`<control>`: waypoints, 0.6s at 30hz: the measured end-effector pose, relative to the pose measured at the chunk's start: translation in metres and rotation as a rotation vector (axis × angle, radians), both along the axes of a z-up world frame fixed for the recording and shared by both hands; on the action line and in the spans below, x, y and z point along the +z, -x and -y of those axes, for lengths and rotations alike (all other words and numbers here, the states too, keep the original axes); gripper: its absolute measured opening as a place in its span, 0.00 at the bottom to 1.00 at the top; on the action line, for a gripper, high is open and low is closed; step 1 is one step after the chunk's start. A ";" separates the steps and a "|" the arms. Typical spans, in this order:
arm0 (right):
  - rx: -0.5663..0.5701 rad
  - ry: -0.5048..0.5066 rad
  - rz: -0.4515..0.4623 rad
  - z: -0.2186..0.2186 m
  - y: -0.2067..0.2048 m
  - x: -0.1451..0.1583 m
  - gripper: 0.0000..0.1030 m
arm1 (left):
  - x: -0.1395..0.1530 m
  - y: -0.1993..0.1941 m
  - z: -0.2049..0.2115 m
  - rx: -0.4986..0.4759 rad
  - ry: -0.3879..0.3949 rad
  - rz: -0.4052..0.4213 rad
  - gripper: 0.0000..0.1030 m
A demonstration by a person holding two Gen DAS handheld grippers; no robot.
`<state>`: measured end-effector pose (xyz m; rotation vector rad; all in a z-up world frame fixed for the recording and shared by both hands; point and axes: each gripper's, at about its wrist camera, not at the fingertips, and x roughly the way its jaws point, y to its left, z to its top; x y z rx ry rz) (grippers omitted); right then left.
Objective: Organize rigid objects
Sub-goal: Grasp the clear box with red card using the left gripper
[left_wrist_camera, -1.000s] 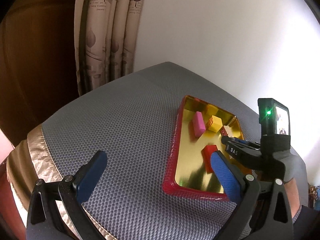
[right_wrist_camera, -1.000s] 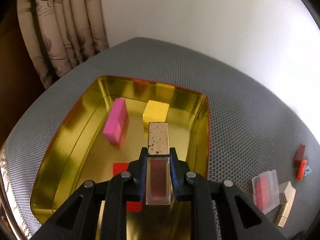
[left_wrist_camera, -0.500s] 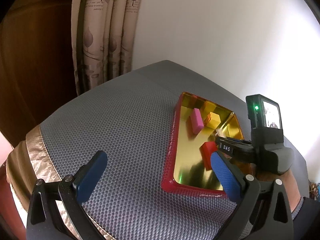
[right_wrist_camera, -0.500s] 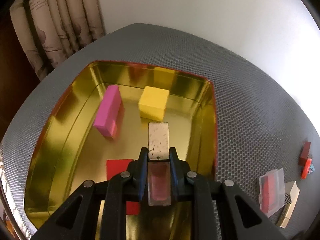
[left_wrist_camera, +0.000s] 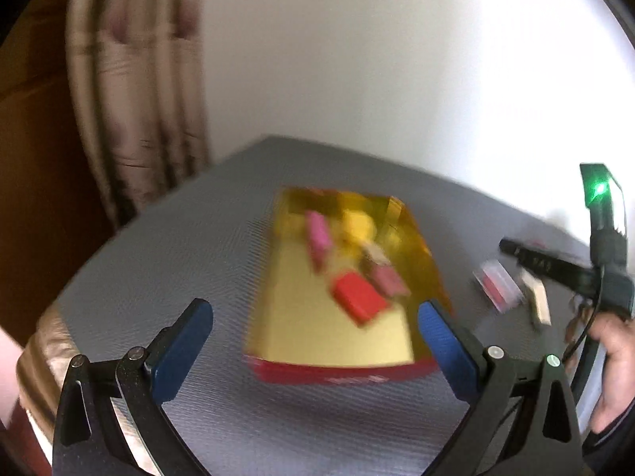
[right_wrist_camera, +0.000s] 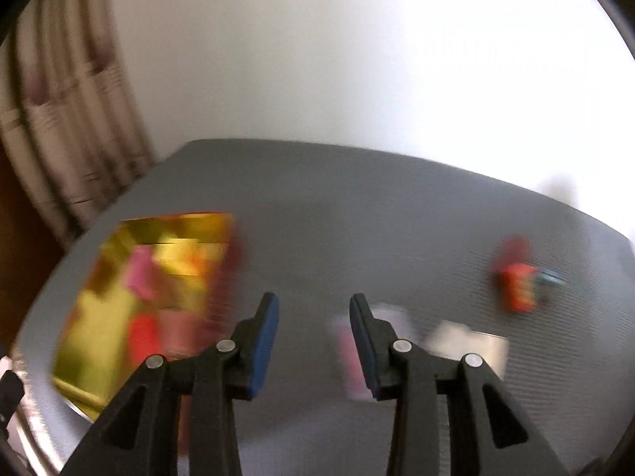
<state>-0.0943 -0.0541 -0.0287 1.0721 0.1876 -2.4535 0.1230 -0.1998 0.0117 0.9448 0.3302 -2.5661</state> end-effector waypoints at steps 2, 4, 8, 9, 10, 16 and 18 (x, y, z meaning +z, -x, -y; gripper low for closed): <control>-0.065 -0.011 -0.008 -0.037 0.008 -0.007 0.37 | -0.001 0.025 -0.029 -0.080 0.009 0.018 0.99; -0.129 -0.012 0.007 -0.072 0.017 -0.017 0.37 | 0.002 0.053 -0.055 -0.146 0.026 0.034 0.99; -0.236 0.006 0.030 -0.130 0.027 -0.033 0.37 | 0.005 0.115 -0.108 -0.271 0.012 0.049 0.99; -0.255 0.021 0.036 -0.142 0.029 -0.036 0.37 | 0.003 0.130 -0.120 -0.280 0.033 0.057 0.99; -0.268 0.027 0.039 -0.149 0.031 -0.038 0.37 | -0.001 0.144 -0.128 -0.281 0.052 0.072 0.99; -0.337 0.086 0.066 -0.200 0.043 -0.050 0.37 | -0.036 0.208 -0.167 -0.256 0.131 0.171 0.99; -0.352 0.106 0.068 -0.218 0.045 -0.051 0.37 | -0.050 0.222 -0.171 -0.233 0.135 0.201 0.99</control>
